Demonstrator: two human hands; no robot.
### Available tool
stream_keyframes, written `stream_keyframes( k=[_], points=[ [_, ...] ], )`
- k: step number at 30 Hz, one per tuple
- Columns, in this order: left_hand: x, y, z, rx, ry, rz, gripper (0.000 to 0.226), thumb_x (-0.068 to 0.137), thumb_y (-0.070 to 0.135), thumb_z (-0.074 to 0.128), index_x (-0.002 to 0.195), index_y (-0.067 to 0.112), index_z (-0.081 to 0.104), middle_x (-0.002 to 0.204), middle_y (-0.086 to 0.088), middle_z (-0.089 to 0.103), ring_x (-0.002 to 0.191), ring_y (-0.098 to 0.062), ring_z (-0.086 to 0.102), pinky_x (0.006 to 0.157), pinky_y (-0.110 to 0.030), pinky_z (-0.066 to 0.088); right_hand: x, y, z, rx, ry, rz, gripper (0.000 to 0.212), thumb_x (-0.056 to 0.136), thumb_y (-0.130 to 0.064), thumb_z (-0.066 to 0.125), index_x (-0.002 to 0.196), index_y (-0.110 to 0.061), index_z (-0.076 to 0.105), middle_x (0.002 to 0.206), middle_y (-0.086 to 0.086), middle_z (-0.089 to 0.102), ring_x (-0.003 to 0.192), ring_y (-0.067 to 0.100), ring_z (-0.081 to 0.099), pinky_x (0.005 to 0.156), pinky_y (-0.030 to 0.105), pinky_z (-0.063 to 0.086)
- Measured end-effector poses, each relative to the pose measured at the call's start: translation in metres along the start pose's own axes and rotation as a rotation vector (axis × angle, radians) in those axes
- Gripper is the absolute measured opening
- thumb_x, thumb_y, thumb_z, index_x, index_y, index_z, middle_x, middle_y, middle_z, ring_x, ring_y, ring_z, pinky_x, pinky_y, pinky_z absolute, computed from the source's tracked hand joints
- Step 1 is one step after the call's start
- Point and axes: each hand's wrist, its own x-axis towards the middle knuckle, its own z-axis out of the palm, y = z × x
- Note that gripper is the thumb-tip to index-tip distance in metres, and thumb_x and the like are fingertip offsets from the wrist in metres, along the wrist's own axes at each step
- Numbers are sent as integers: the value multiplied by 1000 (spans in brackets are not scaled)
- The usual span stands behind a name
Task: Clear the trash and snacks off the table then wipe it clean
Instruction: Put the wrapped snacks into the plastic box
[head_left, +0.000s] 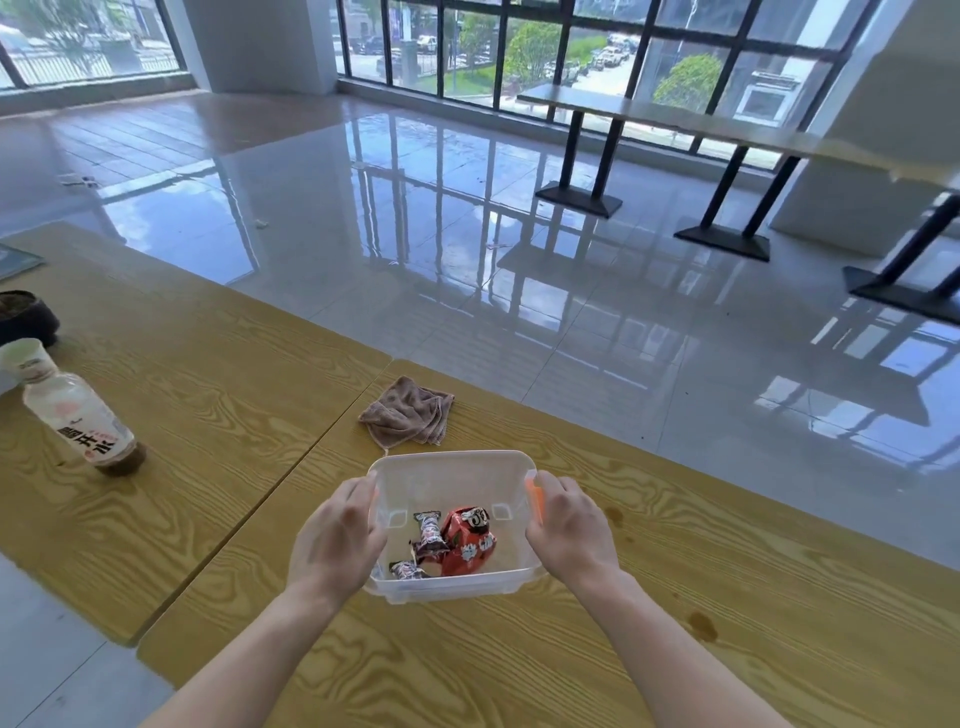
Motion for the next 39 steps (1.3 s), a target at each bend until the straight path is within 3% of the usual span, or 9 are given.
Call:
stream_keyframes(
  k=[7, 17, 25, 30, 35, 39],
  points=[
    [11, 55, 18, -24, -22, 148, 59, 80, 8, 69, 136, 6, 52, 117, -8, 66, 93, -28, 66, 64, -32, 45, -25, 49, -39, -19, 82, 120, 44, 87, -16, 61, 130, -18, 55, 111, 6, 61, 96, 26, 60, 72, 28, 40],
    [15, 155, 65, -193, -100, 263, 68, 72, 10, 73, 137, 13, 54, 125, -3, 64, 109, -26, 61, 83, -37, 48, -78, 138, -92, -26, 212, 313, 46, 85, -12, 58, 130, -23, 54, 114, 7, 61, 101, 29, 60, 72, 31, 38],
    [3, 248, 117, -317, -201, 360, 64, 69, 13, 73, 132, 19, 60, 115, 1, 67, 102, -23, 62, 77, -31, 43, -129, 221, -124, -40, 319, 488, 36, 93, -15, 54, 128, -23, 55, 115, 7, 63, 99, 29, 59, 71, 32, 40],
    [-2, 303, 154, -330, -266, 411, 66, 69, 15, 73, 133, 19, 59, 119, 3, 66, 105, -22, 62, 83, -31, 46, -153, 273, -141, -57, 348, 576, 40, 93, -17, 57, 133, -23, 55, 118, 7, 63, 99, 28, 60, 72, 31, 40],
    [-7, 360, 190, -322, -319, 468, 65, 70, 16, 73, 133, 19, 59, 120, 4, 66, 106, -22, 61, 84, -32, 46, -171, 327, -157, -70, 341, 654, 39, 94, -18, 56, 133, -21, 55, 115, 7, 62, 99, 29, 59, 72, 31, 38],
    [-11, 397, 215, -331, -344, 486, 61, 70, 17, 72, 130, 22, 60, 115, 5, 67, 103, -22, 61, 78, -28, 41, -176, 365, -170, -76, 314, 695, 40, 95, -18, 53, 135, -20, 53, 117, 7, 60, 101, 28, 57, 73, 30, 39]
  ],
)
